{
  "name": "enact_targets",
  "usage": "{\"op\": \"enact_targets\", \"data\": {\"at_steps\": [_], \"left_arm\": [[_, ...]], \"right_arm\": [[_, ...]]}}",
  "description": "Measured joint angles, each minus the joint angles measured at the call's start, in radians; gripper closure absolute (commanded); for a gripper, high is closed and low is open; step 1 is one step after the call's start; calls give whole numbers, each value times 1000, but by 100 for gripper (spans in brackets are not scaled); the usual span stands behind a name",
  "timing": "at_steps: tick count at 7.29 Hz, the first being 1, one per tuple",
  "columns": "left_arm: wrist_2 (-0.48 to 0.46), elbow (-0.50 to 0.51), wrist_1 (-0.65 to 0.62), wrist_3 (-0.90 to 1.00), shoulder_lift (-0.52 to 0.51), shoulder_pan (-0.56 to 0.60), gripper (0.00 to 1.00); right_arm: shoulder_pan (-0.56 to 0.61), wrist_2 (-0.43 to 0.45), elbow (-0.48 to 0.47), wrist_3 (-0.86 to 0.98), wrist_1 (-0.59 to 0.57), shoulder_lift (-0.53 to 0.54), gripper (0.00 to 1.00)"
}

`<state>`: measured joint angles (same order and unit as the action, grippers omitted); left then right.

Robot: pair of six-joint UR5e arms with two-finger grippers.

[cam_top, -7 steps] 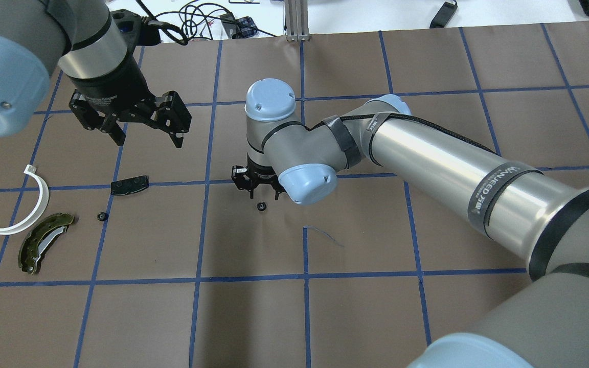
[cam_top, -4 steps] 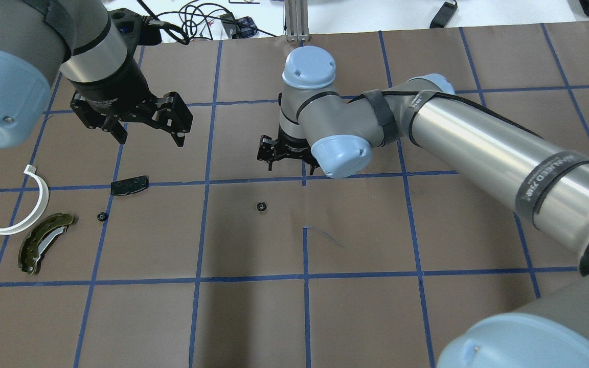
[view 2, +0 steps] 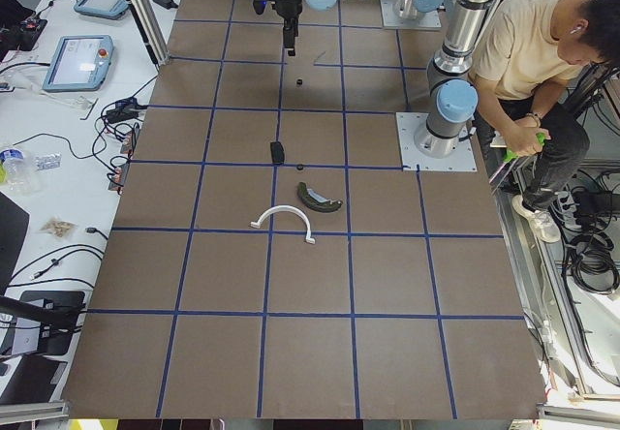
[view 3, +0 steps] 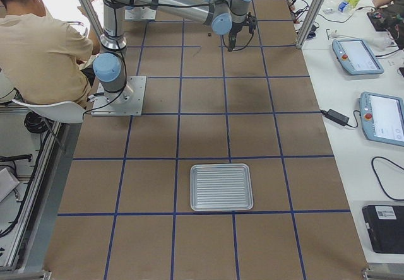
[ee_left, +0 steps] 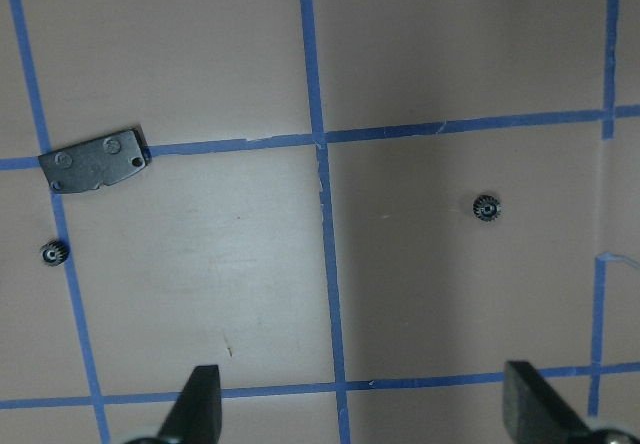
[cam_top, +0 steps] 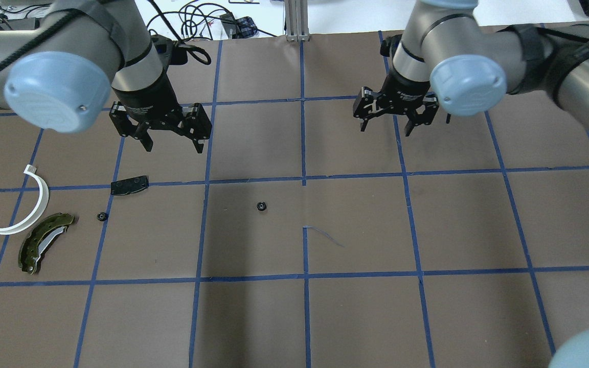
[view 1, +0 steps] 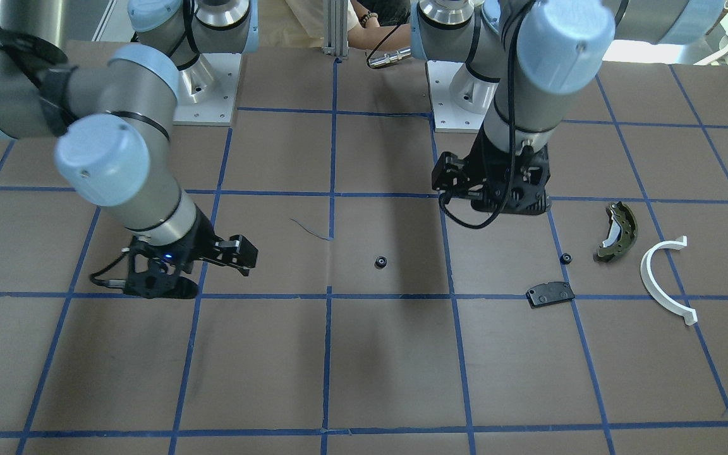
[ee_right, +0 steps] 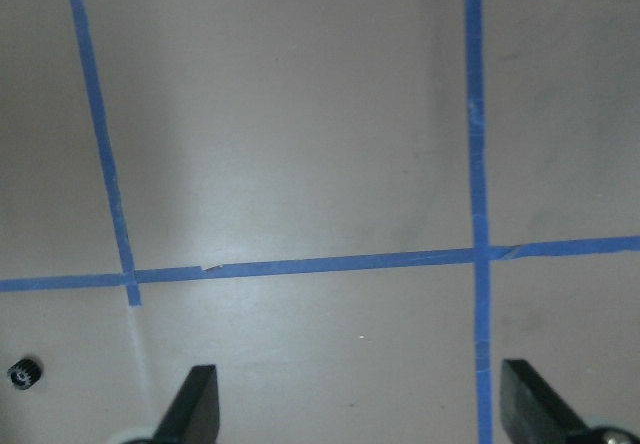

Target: Place bearing gear from tray to pile

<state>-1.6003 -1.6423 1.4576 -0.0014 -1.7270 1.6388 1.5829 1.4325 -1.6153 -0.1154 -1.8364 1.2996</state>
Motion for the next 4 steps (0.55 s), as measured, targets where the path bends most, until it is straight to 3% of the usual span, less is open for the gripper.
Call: {"op": "enact_targets", "data": {"at_steps": [2, 4], "left_arm": [[0, -88, -238, -117, -135, 76, 0], [-1, -148, -381, -205, -237, 166, 0]], "right_arm": [[-60, 75, 25, 37, 138, 99, 0], [-66, 132, 70, 45, 256, 165, 0]]}}
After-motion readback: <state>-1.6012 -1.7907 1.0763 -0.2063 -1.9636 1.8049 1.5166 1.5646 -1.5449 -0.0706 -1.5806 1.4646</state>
